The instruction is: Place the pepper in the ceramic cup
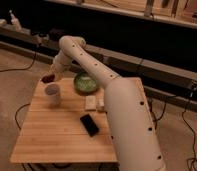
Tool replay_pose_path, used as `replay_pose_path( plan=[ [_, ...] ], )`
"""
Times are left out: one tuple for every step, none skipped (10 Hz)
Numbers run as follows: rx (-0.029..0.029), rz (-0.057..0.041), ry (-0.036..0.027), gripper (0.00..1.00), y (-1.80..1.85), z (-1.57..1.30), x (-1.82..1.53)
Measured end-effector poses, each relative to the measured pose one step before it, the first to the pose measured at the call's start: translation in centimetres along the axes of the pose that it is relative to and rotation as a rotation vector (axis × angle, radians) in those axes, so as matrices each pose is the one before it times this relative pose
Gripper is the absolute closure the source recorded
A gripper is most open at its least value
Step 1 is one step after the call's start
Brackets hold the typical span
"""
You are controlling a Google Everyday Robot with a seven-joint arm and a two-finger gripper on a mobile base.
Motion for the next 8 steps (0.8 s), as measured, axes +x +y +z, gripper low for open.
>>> replay_pose_path(
  plan=[
    [-0.00815, 0.00292, 0.00892, 0.89, 0.029, -0.206, -0.134],
    [-0.00557, 0.00219, 0.01163, 0.8, 0.051, -0.228, -0.049],
    [-0.00249, -0.00022, 0.01259, 0.73, 0.067, -0.25, 0.06],
    [-0.00344, 0.00035, 0.02237, 0.6, 0.202, -0.467, 0.211],
    [-0.0022, 0.00116, 0.01292, 0.49, 0.203, -0.326, 0.105],
    [-0.00158, 0.00016, 0.0067, 0.42, 0.138, -0.157, -0.005],
    [-0.0015, 0.00035, 0.00085, 0.3, 0.174, -0.182, -0.235],
    [-0.00001, -0.00059, -0.00613, 0.22, 0.059, -0.068, -0.413]
  ],
)
